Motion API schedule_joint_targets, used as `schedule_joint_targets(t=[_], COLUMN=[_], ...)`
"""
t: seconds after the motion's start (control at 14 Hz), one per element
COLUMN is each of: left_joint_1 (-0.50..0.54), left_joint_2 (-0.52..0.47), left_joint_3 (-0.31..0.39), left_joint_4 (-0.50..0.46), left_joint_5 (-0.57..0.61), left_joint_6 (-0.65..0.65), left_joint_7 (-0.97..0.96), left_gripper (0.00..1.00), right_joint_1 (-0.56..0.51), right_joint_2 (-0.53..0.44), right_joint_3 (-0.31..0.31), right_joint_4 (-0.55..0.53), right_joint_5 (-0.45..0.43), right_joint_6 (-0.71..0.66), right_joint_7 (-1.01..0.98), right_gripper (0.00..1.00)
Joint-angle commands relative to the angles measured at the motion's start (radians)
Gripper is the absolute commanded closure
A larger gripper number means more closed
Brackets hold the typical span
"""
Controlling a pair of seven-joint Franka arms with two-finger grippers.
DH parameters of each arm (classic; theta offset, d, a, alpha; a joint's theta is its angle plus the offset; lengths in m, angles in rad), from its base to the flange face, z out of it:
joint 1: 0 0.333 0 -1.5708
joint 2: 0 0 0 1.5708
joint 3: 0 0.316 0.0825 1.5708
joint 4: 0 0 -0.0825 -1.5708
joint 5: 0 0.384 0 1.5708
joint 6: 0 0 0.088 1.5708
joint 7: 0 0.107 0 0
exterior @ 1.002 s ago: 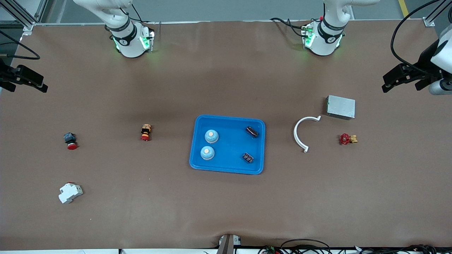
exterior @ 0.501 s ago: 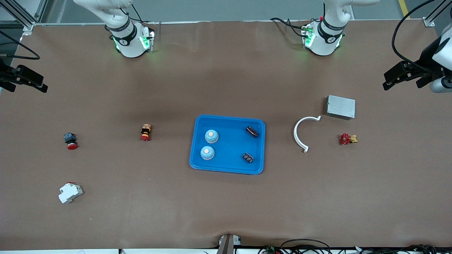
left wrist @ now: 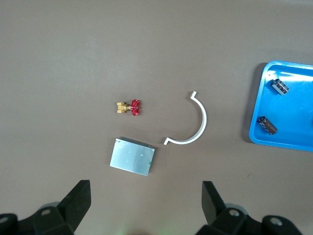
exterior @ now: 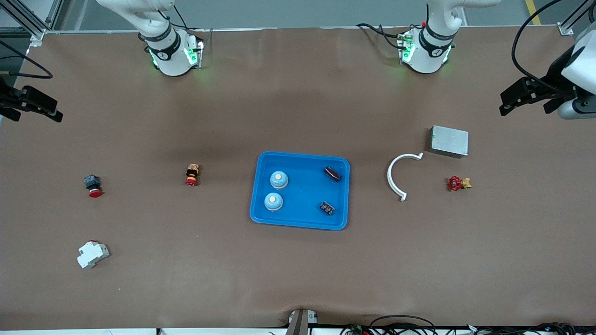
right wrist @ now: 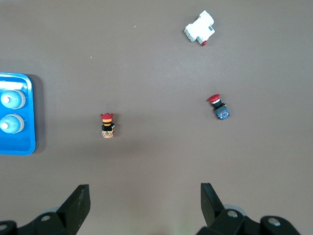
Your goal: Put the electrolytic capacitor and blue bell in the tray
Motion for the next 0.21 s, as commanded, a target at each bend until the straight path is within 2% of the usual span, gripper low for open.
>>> schedule_joint_targets(t=[0.0,0.14], left_joint_1=[0.003,0.002], left_joint_2=[-0.011,-0.011], left_joint_3=[-0.003,-0.003], left_joint_4=[0.022,0.022], left_joint_5=[-0.012,-0.015], left_joint_6=[-0.022,-0.030], left_joint_7=[0.009,0.009], left_gripper=[0.00,0.00], right_joint_1=[-0.014,-0.012], right_joint_2=[0.009,0.009], right_joint_3=[0.009,0.009], right_joint_4=[0.024,0.024], right_joint_5=[0.004,0.002], right_joint_6=[-0.009,-0.008], right_joint_7=[0.000,0.000], right_gripper=[0.00,0.00])
